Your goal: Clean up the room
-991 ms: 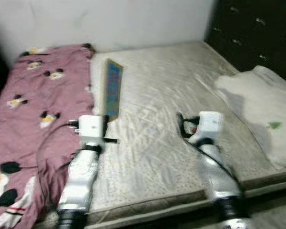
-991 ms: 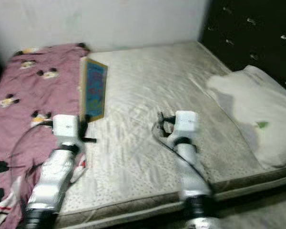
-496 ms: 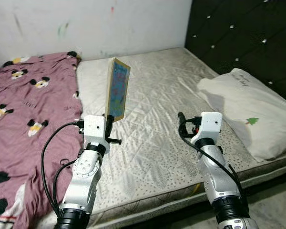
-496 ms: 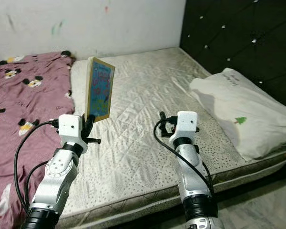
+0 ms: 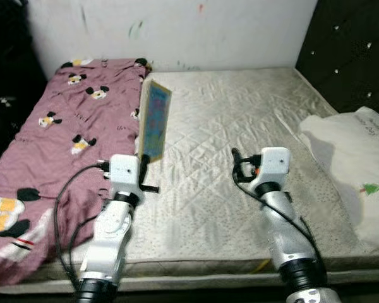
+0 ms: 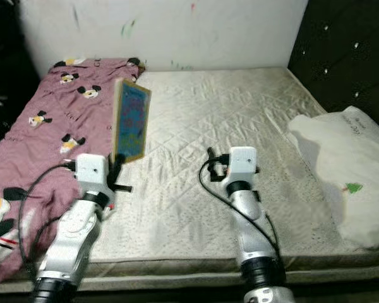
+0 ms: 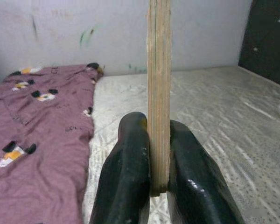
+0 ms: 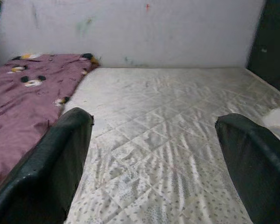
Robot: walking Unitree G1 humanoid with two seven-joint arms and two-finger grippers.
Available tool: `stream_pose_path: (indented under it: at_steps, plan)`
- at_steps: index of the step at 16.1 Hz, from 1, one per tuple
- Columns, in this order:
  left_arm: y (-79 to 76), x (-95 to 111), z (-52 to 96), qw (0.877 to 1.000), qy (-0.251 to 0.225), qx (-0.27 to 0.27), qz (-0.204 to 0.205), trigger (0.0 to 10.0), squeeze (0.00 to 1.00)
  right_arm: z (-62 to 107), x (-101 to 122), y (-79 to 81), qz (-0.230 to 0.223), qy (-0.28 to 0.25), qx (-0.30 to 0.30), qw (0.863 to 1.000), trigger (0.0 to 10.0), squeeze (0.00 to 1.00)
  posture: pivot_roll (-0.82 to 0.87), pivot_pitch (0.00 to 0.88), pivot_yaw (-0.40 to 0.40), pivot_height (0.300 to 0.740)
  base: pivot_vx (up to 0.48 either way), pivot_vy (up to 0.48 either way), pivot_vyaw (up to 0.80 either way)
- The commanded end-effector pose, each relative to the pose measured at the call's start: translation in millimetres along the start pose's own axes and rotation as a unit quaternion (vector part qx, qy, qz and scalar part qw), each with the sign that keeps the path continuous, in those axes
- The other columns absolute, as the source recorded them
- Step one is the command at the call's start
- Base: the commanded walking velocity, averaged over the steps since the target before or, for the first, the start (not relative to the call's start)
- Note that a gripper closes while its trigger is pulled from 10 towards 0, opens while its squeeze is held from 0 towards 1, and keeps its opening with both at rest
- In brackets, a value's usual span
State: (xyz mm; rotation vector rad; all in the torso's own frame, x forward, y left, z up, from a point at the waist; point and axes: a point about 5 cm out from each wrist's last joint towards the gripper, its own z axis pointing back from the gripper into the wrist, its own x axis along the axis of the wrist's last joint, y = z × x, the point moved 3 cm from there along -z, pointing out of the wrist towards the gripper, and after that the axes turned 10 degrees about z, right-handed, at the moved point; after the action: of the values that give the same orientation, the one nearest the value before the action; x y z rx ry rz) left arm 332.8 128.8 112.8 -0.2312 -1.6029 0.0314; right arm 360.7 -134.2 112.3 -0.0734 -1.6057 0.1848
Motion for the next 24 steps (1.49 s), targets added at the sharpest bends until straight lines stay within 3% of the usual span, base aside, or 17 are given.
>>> stream_pose_path:
  at_steps: [1,19,24]
  plan:
    - [-5.5,14,-3.5,1.000,-0.030,-0.006,0.000,10.0,0.00,-0.8,2,-4.6,0.005,-0.004,-0.004,1.000,10.0,0.00,-0.04,0.000,0.030,0.740,0.000,-0.255,0.00]
    - [-5.2,11,-2.2,1.000,-0.028,0.000,0.002,10.0,0.00,-0.8,-1,-6.5,0.009,0.002,-0.008,1.000,10.0,0.00,-0.04,0.000,0.024,0.740,0.000,-0.269,0.00]
    - [-16.4,15,-0.8,0.998,-0.040,-0.043,0.029,10.0,0.00,4.0,-4,-10.4,0.012,0.004,-0.014,1.000,10.0,0.00,-0.05,0.000,0.031,0.740,0.000,0.000,0.00]
